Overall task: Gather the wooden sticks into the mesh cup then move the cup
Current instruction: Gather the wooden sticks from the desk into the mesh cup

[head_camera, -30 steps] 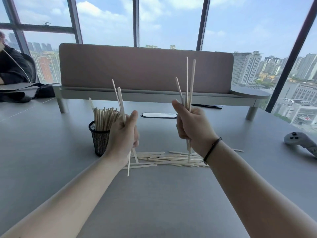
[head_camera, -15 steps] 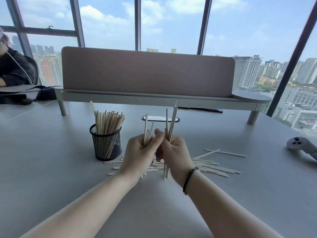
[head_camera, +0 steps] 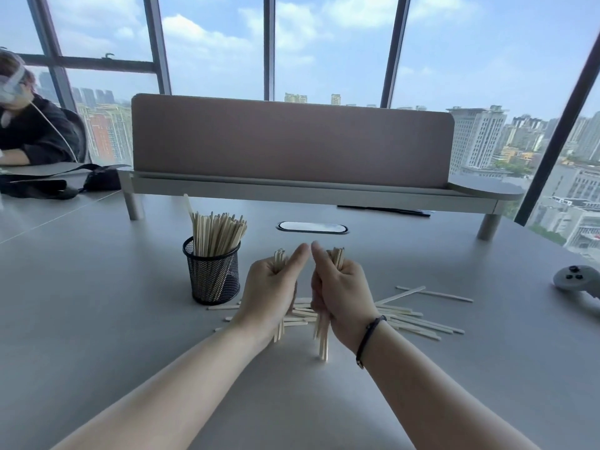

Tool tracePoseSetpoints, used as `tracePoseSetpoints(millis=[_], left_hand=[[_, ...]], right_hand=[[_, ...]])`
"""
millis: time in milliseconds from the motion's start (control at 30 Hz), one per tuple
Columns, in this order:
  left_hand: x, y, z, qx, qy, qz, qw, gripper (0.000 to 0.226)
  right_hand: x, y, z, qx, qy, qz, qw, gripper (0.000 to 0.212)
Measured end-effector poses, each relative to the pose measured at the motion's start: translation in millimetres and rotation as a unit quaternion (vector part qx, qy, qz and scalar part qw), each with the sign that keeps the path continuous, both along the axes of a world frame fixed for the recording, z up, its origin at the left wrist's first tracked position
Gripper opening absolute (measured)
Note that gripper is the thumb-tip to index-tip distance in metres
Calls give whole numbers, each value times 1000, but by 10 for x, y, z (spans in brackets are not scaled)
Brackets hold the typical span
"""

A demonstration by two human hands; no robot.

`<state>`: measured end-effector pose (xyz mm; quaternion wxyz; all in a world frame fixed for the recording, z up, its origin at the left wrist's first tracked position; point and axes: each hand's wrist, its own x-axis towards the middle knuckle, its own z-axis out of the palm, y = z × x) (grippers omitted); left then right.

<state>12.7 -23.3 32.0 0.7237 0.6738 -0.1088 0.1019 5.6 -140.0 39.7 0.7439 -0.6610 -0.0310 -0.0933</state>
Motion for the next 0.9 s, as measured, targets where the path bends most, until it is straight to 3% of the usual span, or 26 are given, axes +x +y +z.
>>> tracePoseSetpoints(millis=[200,467,567,667,733,833,900], left_hand=[[74,295,514,-90,39,-11,995,61],[476,1159,1128,-192,13,107,976,61],[602,1259,1003,-154,33,145,977,61],[714,1326,817,-112,30,147,982,54],[759,1354,715,-23,16,171,985,47],[776,1388,644,70,-18,217,973,32],[736,1399,629,115,-45,225,967,26]], right_hand=[[111,257,372,67,59,60,994,59],[514,1166,1125,137,-34,101,985,67],[665,1424,1072,103,-39,80,991,59],[777,1579,895,-1,-50,43,998,47],[828,1575,809,-53,-69,23,996,38],[867,1474,747,-114,-119,-1,986,10],[871,1372,700,-166,-154,-2,974,19]])
